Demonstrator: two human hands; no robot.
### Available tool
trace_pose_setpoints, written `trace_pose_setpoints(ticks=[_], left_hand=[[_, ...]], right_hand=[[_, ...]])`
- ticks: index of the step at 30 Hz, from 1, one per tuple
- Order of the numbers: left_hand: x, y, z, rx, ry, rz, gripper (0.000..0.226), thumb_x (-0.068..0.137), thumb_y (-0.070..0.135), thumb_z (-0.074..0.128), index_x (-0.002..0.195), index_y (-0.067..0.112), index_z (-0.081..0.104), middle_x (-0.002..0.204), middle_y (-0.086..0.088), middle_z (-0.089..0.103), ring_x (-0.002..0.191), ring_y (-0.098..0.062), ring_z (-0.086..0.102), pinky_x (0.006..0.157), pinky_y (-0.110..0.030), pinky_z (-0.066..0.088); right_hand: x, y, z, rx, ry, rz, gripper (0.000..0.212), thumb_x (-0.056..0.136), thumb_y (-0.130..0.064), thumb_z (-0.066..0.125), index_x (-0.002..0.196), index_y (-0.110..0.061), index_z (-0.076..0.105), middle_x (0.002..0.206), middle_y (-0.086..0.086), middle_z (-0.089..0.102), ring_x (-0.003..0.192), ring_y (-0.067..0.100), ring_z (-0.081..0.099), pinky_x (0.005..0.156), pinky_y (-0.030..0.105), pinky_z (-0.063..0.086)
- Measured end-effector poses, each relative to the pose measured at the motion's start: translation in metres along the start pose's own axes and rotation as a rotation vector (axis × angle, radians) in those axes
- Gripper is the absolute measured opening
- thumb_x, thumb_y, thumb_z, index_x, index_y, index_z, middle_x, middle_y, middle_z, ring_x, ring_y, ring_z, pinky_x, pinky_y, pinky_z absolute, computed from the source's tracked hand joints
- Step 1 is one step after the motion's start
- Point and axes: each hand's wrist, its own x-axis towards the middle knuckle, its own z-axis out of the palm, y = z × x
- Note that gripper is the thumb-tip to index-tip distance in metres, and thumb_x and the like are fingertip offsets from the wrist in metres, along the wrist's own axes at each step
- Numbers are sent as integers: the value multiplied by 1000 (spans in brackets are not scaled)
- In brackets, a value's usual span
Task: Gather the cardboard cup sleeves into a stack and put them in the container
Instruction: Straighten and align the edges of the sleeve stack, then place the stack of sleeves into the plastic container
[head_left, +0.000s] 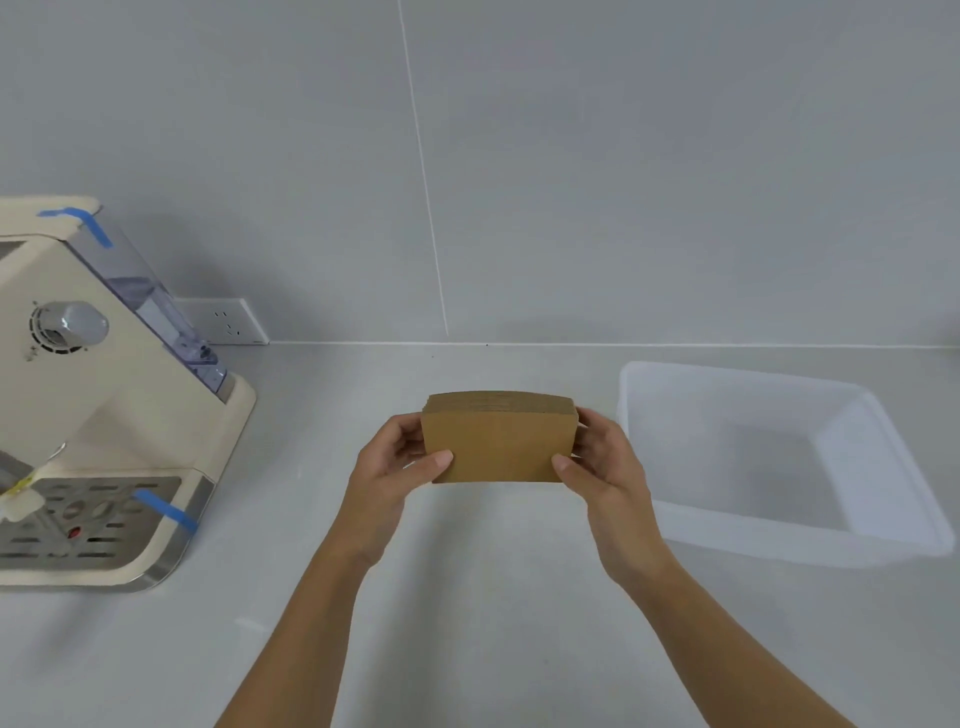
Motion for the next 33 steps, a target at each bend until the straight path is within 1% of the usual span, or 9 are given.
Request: trace_pose_setpoints(ticks=[3,6,11,14,17,19,23,28,33], left_hand=[[4,16,17,-43,-1,27,31,68,16,64,99,14,62,88,11,70,81,-3,64,65,-14,48],[10,29,38,-86,-18,27,29,68,16,63,97,16,64,84,14,71,81,-3,64,66,-12,48],[18,46,81,-139,-64,-6,32,67,18,65,99,17,65,93,8,72,93,-11,65,83,-23,49],[23,55,110,-156,-95,-39,34,70,15,66,104,11,64,98,2,71,98,-17,65,91,-29,49],[31,60,140,-161,-128,-88,32,79,7,65,110,4,61,99,-4,70,93,-17,67,92,-30,49],[37,60,160,-124,-159,-123,30,80,8,64,110,4,61,101,-6,70,90,-17,67,91,-31,50],[49,52,194,-43,-178,-259,29,81,14,64,108,2,62,99,-7,67,87,-19,63,81,-30,52],[66,33,220,55,-163,-463,19,83,14,63,98,3,61,91,-9,61,83,-22,58,84,-34,54],[86,10,235,153,-176,-613,28,83,17,61,108,4,58,96,-11,59,81,-23,56,79,-34,51]], right_hand=[[0,-22,-11,40,29,-32,50,68,-16,58,117,-25,51,114,4,62,99,16,59,82,25,46],[-1,-41,-28,40,62,-62,51,68,-16,59,118,-21,52,109,3,64,94,14,60,81,24,46],[-6,-66,-63,36,144,-116,38,67,-14,58,102,-29,57,103,2,66,94,14,61,78,22,47],[-7,-76,-87,59,203,-110,37,68,-13,58,103,-26,59,102,2,68,96,15,62,80,23,47],[-5,-80,-116,88,251,-81,36,79,-2,56,113,-14,60,104,5,69,101,19,63,89,29,46],[-2,-80,-136,91,284,-41,36,84,3,49,118,-4,59,108,8,68,103,21,62,91,31,46],[7,-73,-171,44,335,87,33,85,3,48,116,-1,60,112,12,64,106,25,58,88,30,46],[26,-56,-199,-34,377,315,31,86,2,50,115,5,60,121,21,60,104,28,58,79,27,49],[48,-36,-215,-93,384,501,30,87,1,51,116,7,56,116,22,60,97,28,58,75,29,50]])
